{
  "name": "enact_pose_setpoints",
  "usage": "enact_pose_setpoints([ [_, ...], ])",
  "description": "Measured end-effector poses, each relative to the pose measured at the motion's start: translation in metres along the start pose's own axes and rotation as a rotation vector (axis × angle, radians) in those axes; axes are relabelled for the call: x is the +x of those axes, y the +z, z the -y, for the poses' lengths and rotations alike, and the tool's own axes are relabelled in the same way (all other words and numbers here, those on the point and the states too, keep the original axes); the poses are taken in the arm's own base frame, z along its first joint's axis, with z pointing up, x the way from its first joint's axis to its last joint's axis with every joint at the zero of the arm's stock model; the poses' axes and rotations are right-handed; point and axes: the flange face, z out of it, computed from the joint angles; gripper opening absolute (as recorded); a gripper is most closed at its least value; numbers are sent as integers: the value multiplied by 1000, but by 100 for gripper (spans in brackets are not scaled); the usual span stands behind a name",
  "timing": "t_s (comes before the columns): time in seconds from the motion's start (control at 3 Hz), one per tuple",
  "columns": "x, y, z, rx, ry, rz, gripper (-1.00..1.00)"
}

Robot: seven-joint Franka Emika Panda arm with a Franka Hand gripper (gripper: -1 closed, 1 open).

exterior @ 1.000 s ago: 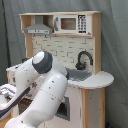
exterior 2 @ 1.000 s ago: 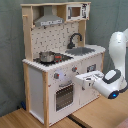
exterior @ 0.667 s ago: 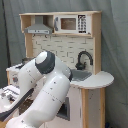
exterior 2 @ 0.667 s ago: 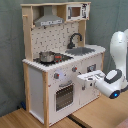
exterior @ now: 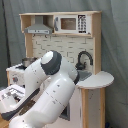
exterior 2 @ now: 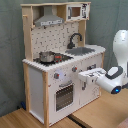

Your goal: Play with the kitchen

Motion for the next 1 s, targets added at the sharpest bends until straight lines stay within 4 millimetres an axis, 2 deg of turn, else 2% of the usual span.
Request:
enact_pose_setpoints([
  [1.0,-9,43,5,-7,57,-97,100],
])
